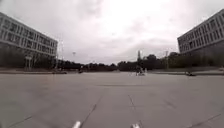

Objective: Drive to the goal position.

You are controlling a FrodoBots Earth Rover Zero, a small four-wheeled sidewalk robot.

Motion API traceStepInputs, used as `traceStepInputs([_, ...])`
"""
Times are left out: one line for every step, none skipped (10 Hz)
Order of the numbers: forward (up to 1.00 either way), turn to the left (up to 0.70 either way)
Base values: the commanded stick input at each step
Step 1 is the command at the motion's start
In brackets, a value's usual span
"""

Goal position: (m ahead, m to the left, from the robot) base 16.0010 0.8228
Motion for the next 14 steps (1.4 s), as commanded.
traceStepInputs([0.70,0.00])
traceStepInputs([0.70,0.00])
traceStepInputs([0.70,0.00])
traceStepInputs([0.70,0.00])
traceStepInputs([0.70,0.00])
traceStepInputs([0.70,0.00])
traceStepInputs([0.70,0.00])
traceStepInputs([0.70,0.00])
traceStepInputs([0.70,0.00])
traceStepInputs([0.70,0.00])
traceStepInputs([0.70,0.00])
traceStepInputs([0.70,0.00])
traceStepInputs([0.70,0.00])
traceStepInputs([0.70,0.00])
